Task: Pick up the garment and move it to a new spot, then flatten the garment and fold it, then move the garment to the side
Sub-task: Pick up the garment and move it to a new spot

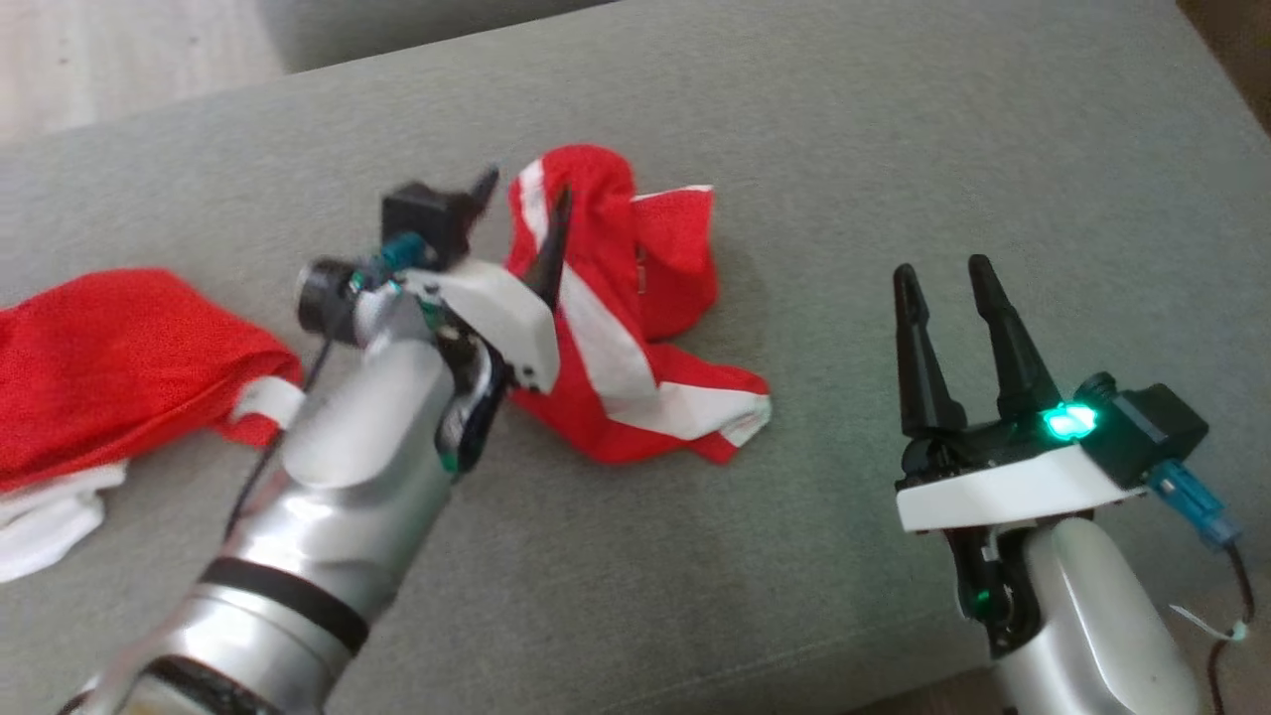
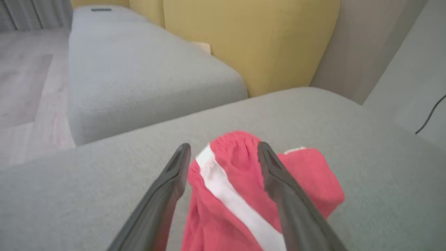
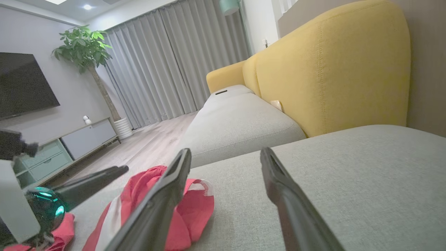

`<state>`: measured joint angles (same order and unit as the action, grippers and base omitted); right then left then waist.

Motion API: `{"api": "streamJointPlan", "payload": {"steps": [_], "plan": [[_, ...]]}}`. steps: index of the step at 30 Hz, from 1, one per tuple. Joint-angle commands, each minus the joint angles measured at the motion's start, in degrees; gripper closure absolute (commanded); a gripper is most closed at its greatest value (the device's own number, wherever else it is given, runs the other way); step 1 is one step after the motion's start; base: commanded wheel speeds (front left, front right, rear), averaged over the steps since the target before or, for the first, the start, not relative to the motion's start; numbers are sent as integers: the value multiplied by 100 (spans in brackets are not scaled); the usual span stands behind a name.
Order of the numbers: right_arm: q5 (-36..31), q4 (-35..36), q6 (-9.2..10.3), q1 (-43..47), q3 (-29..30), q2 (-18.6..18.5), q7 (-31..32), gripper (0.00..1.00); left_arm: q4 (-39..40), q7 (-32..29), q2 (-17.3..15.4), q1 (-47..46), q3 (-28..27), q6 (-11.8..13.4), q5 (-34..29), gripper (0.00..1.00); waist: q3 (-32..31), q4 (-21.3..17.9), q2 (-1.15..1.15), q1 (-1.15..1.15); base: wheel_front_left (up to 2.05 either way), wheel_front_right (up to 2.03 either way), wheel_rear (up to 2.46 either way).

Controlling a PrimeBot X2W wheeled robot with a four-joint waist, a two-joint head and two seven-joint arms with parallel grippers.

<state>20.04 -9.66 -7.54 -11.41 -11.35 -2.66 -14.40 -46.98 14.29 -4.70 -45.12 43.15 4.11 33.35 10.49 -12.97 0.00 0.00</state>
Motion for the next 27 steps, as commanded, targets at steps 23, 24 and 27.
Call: {"api": "streamJointPlan", "payload": {"steps": [23,24,27], "plan": [[-470,147,5,380,424,-21,-60,0,3997,71,-775,3156,-2342,46,-1739,0,-695,1326,0,0,0,0,0],[-474,146,5,410,438,-21,-60,0,4079,71,-719,3278,-2421,33,-1793,0,-714,1353,0,0,0,0,0],[-485,137,5,493,476,-21,-60,0,4293,71,-528,3576,-2627,-41,-1971,0,-768,1414,0,0,0,0,0]]}}
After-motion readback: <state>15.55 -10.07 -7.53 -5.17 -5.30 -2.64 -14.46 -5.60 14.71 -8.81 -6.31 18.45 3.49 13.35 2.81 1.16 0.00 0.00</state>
